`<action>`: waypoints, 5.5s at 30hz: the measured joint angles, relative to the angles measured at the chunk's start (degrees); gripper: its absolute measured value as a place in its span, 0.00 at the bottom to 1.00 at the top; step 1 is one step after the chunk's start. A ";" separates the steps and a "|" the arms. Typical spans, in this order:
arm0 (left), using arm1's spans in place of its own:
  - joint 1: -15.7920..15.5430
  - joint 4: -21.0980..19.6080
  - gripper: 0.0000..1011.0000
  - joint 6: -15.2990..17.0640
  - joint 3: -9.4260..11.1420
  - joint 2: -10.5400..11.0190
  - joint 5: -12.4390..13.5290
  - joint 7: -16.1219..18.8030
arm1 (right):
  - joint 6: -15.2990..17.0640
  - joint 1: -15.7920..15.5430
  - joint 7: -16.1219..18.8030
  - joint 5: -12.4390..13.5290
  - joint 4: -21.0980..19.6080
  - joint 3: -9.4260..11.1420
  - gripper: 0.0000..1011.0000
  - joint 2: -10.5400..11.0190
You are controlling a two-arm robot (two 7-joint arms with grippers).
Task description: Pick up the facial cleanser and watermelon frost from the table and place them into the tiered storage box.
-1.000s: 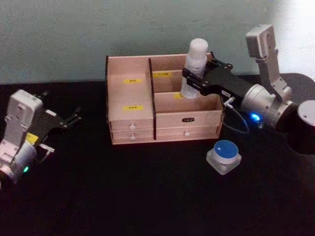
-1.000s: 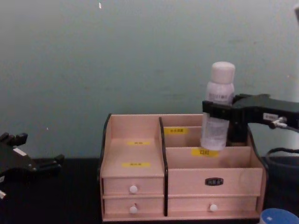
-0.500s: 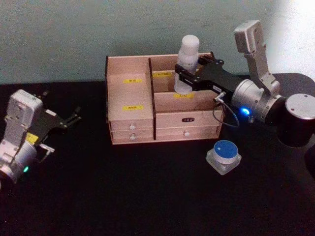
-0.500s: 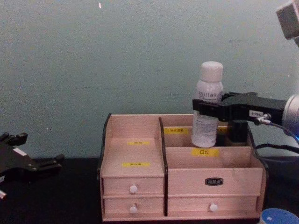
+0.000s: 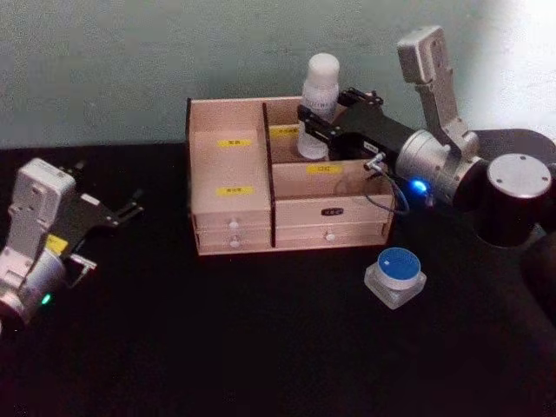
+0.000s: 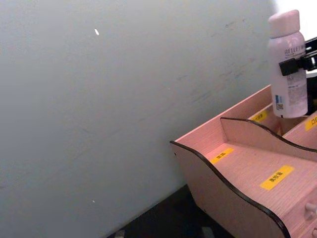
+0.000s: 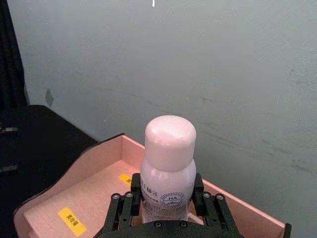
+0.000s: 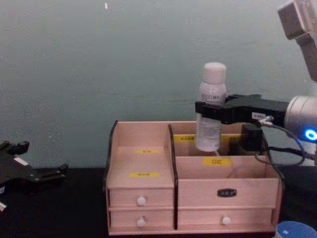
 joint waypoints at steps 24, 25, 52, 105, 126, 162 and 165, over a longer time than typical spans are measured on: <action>0.00 0.00 0.99 0.00 0.00 0.00 0.00 0.00 | -1.39 4.25 0.51 -1.72 8.10 -0.36 0.59 -3.68; 0.00 0.00 0.99 0.00 0.00 0.00 0.00 0.00 | -1.45 4.36 0.51 -1.78 8.35 -0.37 0.59 -3.78; 0.00 0.00 0.99 0.00 0.00 0.00 0.00 0.00 | -1.29 5.80 0.64 -3.10 13.59 -0.09 0.59 -5.72; 0.00 0.00 0.99 0.00 0.00 0.00 0.00 0.00 | -1.11 6.21 0.55 -3.75 15.69 0.31 0.99 -6.21; 0.00 0.00 0.99 0.00 0.00 0.00 0.00 0.00 | 1.75 0.76 -0.63 -3.09 3.98 2.05 0.99 -2.73; 0.00 0.00 0.99 0.00 0.00 0.00 0.00 0.00 | 2.28 -25.99 4.30 8.55 -25.94 10.14 0.99 19.46; 0.00 0.00 0.99 0.00 0.00 0.00 0.00 0.00 | 1.92 -28.25 4.71 9.34 -26.79 10.45 0.99 21.20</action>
